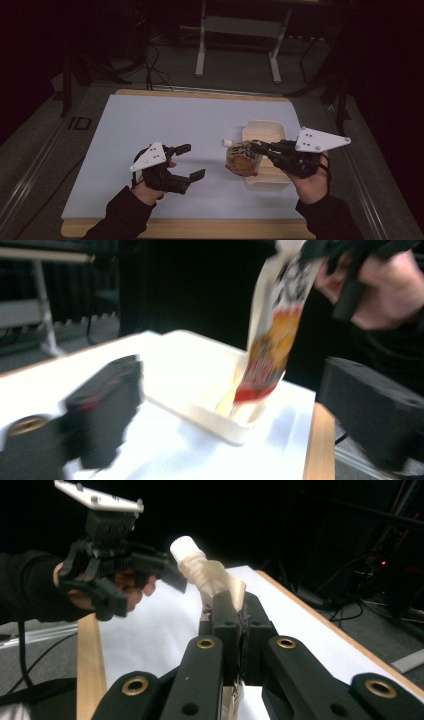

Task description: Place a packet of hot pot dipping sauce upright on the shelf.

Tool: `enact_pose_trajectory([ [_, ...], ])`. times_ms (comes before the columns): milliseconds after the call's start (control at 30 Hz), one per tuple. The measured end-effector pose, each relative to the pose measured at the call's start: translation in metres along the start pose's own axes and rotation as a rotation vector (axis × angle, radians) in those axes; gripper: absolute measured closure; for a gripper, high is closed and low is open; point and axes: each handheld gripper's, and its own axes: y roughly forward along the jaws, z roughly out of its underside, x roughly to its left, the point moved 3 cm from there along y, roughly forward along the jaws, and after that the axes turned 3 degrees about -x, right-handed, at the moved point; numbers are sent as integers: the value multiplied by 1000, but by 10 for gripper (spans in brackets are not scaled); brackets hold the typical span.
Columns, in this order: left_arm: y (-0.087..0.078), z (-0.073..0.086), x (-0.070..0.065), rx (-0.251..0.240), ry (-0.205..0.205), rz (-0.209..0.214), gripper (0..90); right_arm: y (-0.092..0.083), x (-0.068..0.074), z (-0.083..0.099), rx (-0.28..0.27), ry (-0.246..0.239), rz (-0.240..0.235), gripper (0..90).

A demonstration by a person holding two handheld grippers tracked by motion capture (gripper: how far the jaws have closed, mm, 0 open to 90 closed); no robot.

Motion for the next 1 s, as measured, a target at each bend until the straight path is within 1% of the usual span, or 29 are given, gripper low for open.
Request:
enact_pose_trajectory([
  [33,-1,1,1,4,-2,-6,8,-5,-4,-1,-8,-3,4,885],
  [67,-2,3,1,-3,-11,-12,8,-5,-4,-1,-8,-3,4,885],
  [100,-4,6,3,-9,-22,-21,7,-10,-8,-2,-17,5,5,885],
  [167,-6,8,4,-8,-25,-24,7,-15,-12,-1,-22,7,9,885],
  [233,-8,12,6,-8,-17,-34,7,-17,-14,0,-23,9,6,885],
  [267,-10,17,7,-4,-15,-38,8,-21,-19,3,-24,17,3,885],
  [300,-10,17,7,-4,-15,-38,8,-21,-19,3,-24,17,3,885],
  [333,-12,22,9,0,2,-45,8,-26,-27,8,-25,34,4,885],
  [400,-13,27,9,2,27,-49,8,-29,-32,13,-27,43,-2,884],
  [433,-13,27,9,2,27,-49,8,-29,-32,13,-27,43,-2,884],
  [467,-14,29,9,0,37,-48,8,-33,-39,20,-22,54,2,884],
  [500,-14,31,9,-3,45,-50,8,-35,-42,23,-23,56,-3,883],
  [533,-15,34,9,-1,53,-51,8,-37,-45,27,-26,62,-8,883],
  [567,-16,35,10,0,59,-53,8,-37,-45,27,-26,62,-8,883],
  [600,-17,38,10,-2,61,-58,8,-40,-52,36,-40,90,-30,882],
  [700,-19,41,12,4,54,-60,8,-43,-58,47,-36,113,-51,881],
  [733,-19,43,13,6,51,-59,8,-43,-58,47,-36,113,-51,881],
  [767,-19,44,14,9,48,-57,8,-44,-61,55,-23,118,-56,881],
  [800,-19,46,14,18,46,-54,8,-44,-61,55,-23,118,-56,881],
  [833,-19,48,14,27,48,-52,8,-44,-62,63,-18,138,-70,880],
  [867,-19,49,14,29,48,-52,8,-44,-62,63,-18,138,-70,880],
  [900,-19,52,14,35,45,-53,8,-43,-63,71,-5,149,-80,880],
  [1000,-20,54,15,34,40,-58,8,-41,-62,81,14,163,-98,880],
])
